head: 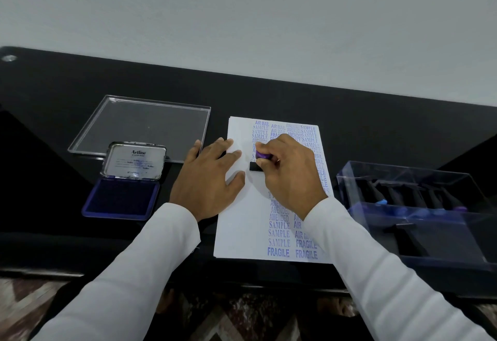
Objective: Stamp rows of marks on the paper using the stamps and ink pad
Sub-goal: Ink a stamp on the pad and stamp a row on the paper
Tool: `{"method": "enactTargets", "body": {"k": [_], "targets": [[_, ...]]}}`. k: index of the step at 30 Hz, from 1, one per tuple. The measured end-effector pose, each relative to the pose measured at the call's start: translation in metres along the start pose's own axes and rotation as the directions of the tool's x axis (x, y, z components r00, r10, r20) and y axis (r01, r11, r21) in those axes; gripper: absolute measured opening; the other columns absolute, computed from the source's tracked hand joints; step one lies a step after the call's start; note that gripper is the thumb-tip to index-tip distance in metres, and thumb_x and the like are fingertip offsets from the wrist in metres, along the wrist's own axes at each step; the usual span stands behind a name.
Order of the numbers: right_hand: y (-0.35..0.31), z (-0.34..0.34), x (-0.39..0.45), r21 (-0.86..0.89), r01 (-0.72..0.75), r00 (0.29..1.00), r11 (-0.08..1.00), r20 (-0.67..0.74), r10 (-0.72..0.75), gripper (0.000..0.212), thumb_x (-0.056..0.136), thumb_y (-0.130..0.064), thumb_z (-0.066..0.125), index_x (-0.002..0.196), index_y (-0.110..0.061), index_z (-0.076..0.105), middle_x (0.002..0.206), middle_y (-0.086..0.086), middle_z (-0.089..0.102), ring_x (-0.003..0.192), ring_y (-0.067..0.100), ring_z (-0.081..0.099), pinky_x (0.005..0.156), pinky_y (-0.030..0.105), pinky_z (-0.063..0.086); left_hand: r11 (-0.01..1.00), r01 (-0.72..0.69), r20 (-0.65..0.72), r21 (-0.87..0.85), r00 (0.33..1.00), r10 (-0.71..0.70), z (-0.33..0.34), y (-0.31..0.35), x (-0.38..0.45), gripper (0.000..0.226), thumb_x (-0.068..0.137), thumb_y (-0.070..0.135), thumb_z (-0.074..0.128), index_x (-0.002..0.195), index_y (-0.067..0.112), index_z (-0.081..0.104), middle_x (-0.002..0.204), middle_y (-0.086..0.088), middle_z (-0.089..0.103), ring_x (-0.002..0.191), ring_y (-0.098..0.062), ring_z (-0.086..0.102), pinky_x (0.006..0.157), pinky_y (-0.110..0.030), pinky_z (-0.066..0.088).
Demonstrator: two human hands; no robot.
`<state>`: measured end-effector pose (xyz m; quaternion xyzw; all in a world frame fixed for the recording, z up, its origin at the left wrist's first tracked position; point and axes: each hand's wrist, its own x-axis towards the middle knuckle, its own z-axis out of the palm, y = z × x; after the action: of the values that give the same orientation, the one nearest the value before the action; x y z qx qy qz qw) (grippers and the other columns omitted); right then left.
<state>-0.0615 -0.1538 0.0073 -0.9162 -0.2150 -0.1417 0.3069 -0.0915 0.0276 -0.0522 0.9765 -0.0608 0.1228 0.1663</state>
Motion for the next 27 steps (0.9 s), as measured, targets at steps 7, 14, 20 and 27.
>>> {"method": "enactTargets", "body": {"k": [7,14,20,27], "targets": [[0.0002,0.0006,0.0080,0.032,-0.032,0.999,0.999,0.004,0.032,0.012,0.085,-0.005,0.072,0.096,-0.008,0.075,0.085,0.001,0.063,0.073,0.013,0.055,0.069,0.005,0.036,1.000,0.009,0.010,0.009,1.000,-0.009,0.0008,-0.0001,0.0010,0.057,0.095,0.056,0.040,0.140,0.025,0.058,0.154,0.002,0.046,0.146,-0.018,0.035,0.124,-0.052,0.015],[-0.0008,0.0001,0.0031,0.023,-0.013,1.000,1.000,-0.002,0.013,0.013,0.086,-0.006,0.072,0.098,-0.007,0.075,0.086,0.000,0.063,0.074,0.012,0.054,0.070,0.008,0.039,1.000,0.010,0.012,0.007,1.000,-0.010,-0.0003,0.0004,0.0008,0.058,0.095,0.057,0.039,0.140,0.024,0.057,0.155,0.002,0.045,0.147,-0.018,0.034,0.124,-0.051,0.013],[-0.0008,0.0003,-0.0007,0.022,-0.028,1.000,0.999,0.000,0.028,0.016,0.087,-0.006,0.072,0.102,-0.008,0.075,0.090,-0.001,0.064,0.076,0.008,0.053,0.071,-0.001,0.033,1.000,0.012,0.013,0.011,1.000,-0.012,-0.0007,0.0010,0.0006,0.058,0.095,0.056,0.039,0.141,0.025,0.057,0.155,0.002,0.044,0.147,-0.017,0.034,0.124,-0.051,0.013],[-0.0003,-0.0009,0.0010,0.064,-0.060,0.998,0.996,0.008,0.059,0.021,0.088,-0.010,0.072,0.109,-0.010,0.075,0.096,0.001,0.069,0.082,0.012,0.060,0.080,0.019,0.049,1.000,0.021,0.018,0.011,1.000,-0.021,-0.0007,0.0011,0.0002,0.057,0.096,0.056,0.041,0.141,0.026,0.056,0.155,0.004,0.043,0.147,-0.017,0.033,0.125,-0.050,0.012]]}}
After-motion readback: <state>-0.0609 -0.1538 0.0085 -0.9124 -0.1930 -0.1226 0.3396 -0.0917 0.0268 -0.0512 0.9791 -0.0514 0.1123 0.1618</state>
